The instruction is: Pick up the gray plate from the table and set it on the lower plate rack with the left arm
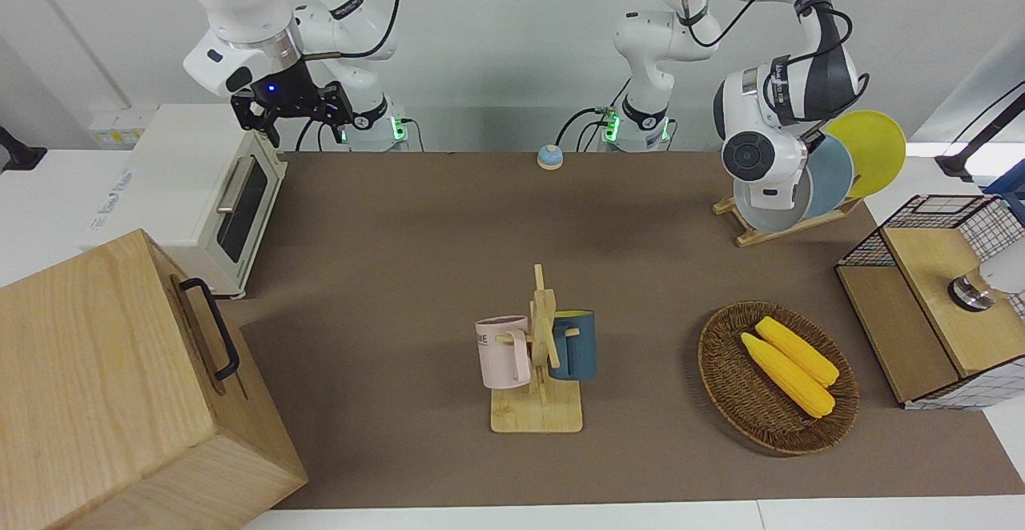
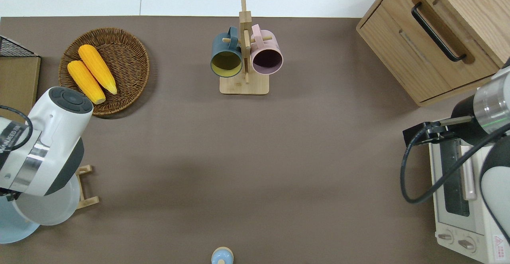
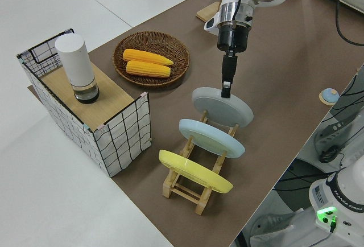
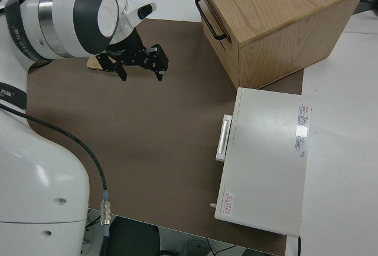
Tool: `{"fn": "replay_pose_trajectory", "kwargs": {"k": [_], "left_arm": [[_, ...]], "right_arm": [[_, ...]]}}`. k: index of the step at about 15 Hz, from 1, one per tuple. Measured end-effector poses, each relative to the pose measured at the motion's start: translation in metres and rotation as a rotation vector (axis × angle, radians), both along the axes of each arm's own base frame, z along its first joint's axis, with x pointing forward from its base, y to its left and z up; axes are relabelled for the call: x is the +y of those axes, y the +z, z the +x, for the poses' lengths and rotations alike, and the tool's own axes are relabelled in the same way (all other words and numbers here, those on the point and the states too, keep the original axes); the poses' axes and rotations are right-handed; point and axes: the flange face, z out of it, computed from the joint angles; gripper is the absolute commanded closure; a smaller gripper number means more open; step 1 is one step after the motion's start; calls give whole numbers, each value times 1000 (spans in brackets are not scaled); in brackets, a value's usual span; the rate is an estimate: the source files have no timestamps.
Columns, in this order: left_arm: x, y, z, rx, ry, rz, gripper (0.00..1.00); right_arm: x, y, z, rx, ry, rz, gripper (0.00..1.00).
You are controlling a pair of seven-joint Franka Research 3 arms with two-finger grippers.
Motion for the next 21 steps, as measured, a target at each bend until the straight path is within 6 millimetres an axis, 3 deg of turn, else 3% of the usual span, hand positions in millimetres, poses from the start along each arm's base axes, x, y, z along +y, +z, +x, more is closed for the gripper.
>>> {"fn": "replay_pose_trajectory", "kwargs": {"k": [1, 6, 8, 11, 16, 18, 21], "left_arm": [[-2, -3, 0, 3, -1, 0, 230], [-9, -10, 3, 2, -13, -22, 132], [-10, -11, 4, -3, -17, -27, 16], [-16, -14, 5, -16, -13, -70, 7], [-65, -16, 9, -92, -18, -223, 9], [-81, -6, 13, -143, 0, -310, 7], [-95, 34, 24, -242, 54, -453, 0]], "right_arm": [[0, 0, 0, 0, 0, 0, 17], [0, 0, 0, 0, 0, 0, 17], [0, 0, 0, 0, 0, 0, 17], [0, 0, 0, 0, 0, 0, 17], [0, 0, 0, 0, 0, 0, 17], [0, 0, 0, 0, 0, 0, 17], [0, 0, 0, 0, 0, 0, 17]]}}
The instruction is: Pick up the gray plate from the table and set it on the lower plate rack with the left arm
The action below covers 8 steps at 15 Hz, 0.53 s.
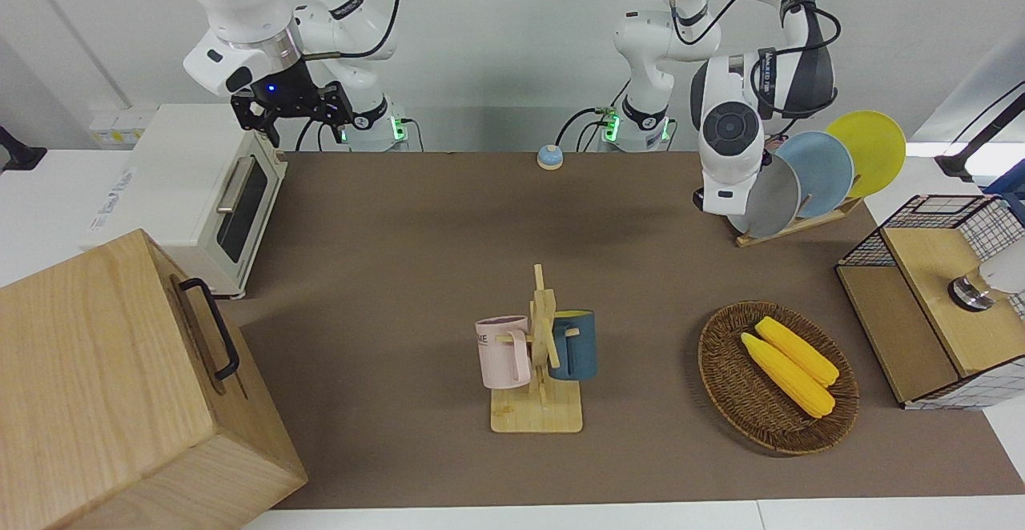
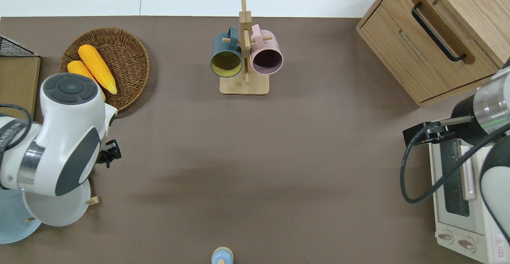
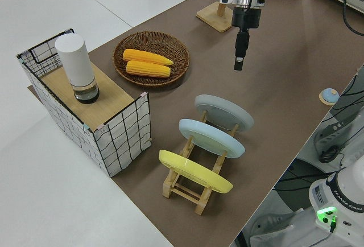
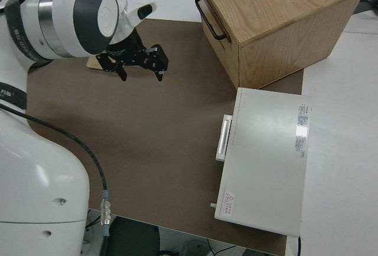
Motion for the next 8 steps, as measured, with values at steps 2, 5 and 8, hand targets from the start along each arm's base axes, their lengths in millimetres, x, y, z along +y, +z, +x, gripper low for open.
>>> {"fn": "replay_pose_trajectory", "kwargs": {"k": [2, 5, 8], "left_arm": [[-8, 35, 8, -69, 26, -85, 0], [-17, 76, 16, -135, -5, -188, 0], [-1, 113, 22, -170, -96, -318, 0]], "right_arm": [[0, 0, 0, 0, 0, 0, 17], [0, 0, 0, 0, 0, 0, 17], [0, 0, 0, 0, 0, 0, 17]]}}
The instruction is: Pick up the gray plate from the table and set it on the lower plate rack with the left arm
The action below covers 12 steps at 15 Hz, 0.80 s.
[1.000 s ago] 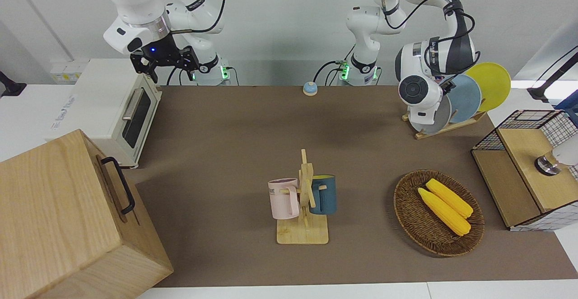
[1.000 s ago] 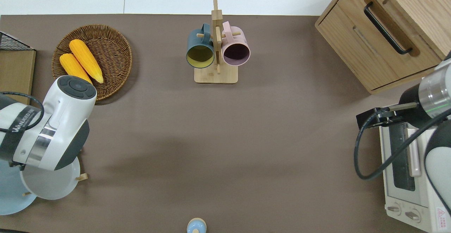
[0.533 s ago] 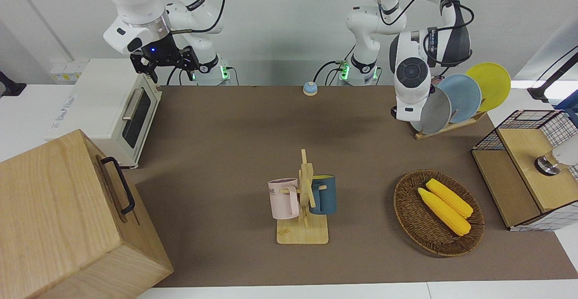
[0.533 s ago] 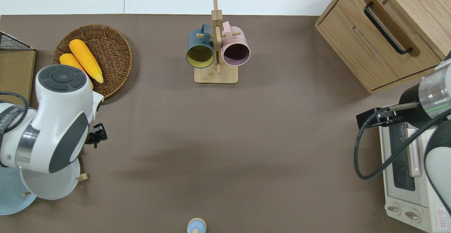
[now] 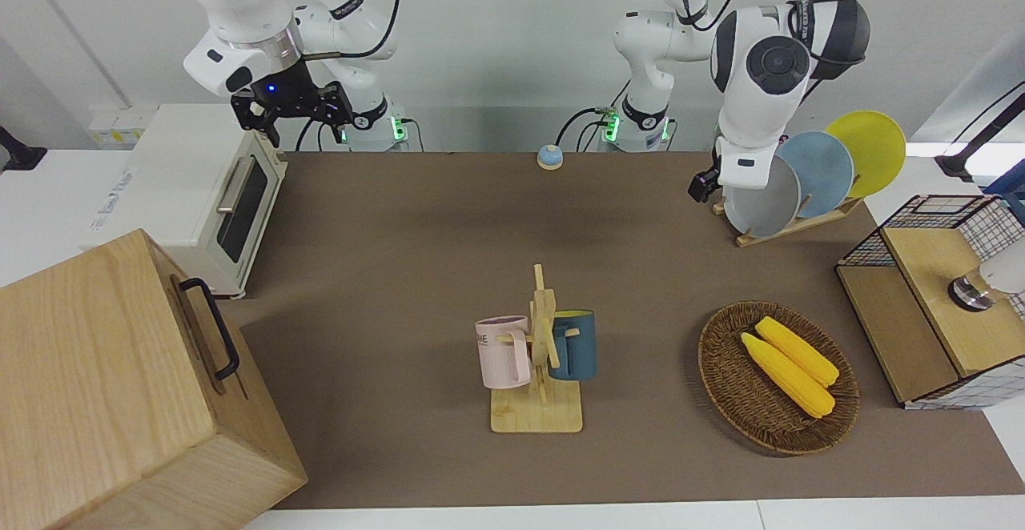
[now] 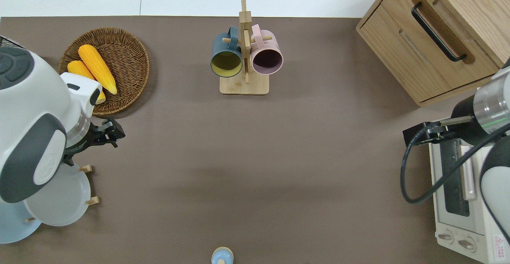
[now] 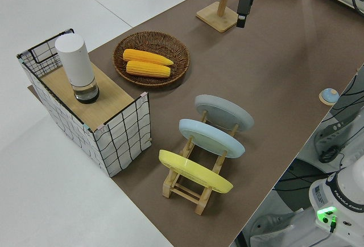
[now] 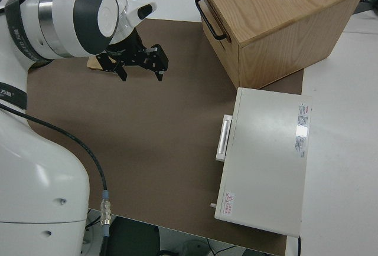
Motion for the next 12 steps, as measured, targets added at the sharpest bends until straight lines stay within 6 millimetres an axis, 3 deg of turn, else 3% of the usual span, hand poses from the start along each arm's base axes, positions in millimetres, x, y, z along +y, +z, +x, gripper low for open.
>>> {"fn": "replay_pose_trajectory", "kwargs": {"k": [3, 4, 12], "left_arm": [[67, 26, -3, -35, -171, -116, 0], [79, 30, -5, -42, -213, -129, 0], [65, 28, -4, -33, -385, -147, 0]], "right_arm": [[0, 0, 0, 0, 0, 0, 17], [0, 0, 0, 0, 0, 0, 17], [0, 0, 0, 0, 0, 0, 17]]}}
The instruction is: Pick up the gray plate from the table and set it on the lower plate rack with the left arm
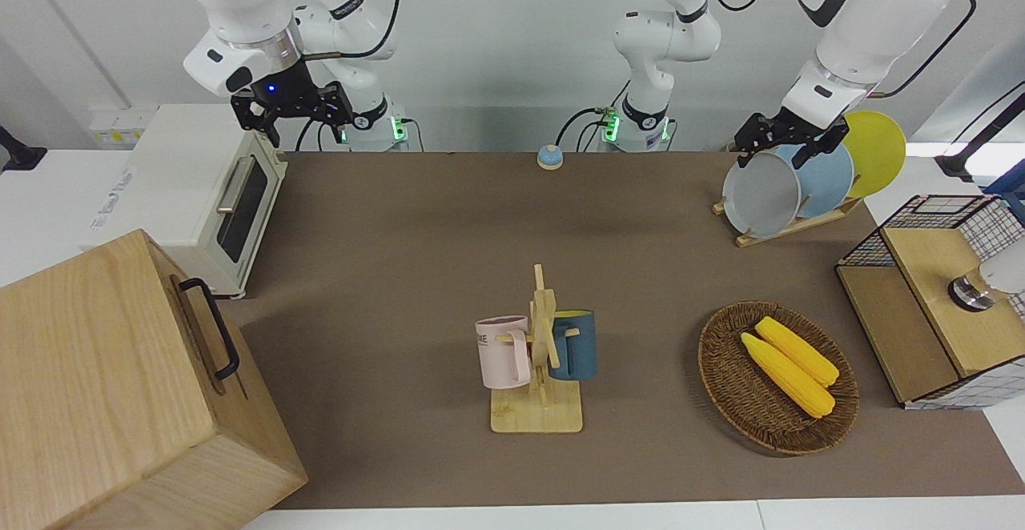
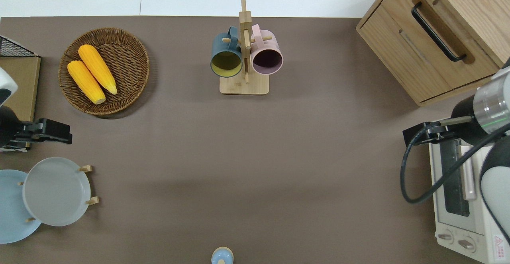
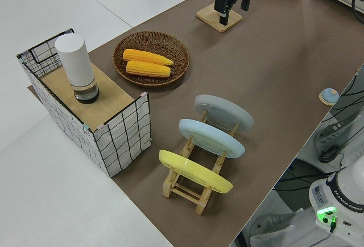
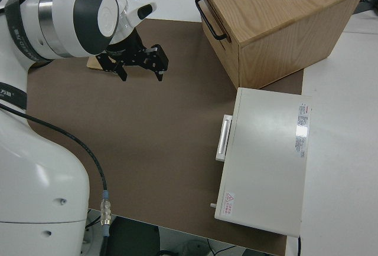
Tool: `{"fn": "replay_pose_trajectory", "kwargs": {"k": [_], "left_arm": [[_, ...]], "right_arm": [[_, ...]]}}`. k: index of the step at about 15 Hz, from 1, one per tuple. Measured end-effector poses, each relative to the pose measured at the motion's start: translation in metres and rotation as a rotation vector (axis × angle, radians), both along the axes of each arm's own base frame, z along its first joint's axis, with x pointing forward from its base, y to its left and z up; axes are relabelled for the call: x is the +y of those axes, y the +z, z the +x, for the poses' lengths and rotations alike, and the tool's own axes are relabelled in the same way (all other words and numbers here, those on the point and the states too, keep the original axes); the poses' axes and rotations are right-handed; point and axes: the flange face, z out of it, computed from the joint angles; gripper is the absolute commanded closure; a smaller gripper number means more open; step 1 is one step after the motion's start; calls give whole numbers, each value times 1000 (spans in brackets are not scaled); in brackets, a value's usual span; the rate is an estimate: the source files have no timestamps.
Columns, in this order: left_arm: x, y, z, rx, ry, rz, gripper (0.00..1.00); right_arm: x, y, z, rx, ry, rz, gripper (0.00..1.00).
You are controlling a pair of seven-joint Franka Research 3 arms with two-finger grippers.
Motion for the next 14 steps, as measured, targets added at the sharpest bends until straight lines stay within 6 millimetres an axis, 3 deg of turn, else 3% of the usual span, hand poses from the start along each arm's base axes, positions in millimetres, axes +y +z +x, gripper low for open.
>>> {"fn": "replay_pose_trajectory", "kwargs": {"k": [6, 14], "left_arm": [[-9, -13, 5, 6, -14, -5, 0], [-7, -12, 7, -10, 6, -5, 0]], "right_arm": [[0, 0, 0, 0, 0, 0, 17], [0, 0, 0, 0, 0, 0, 17]]}}
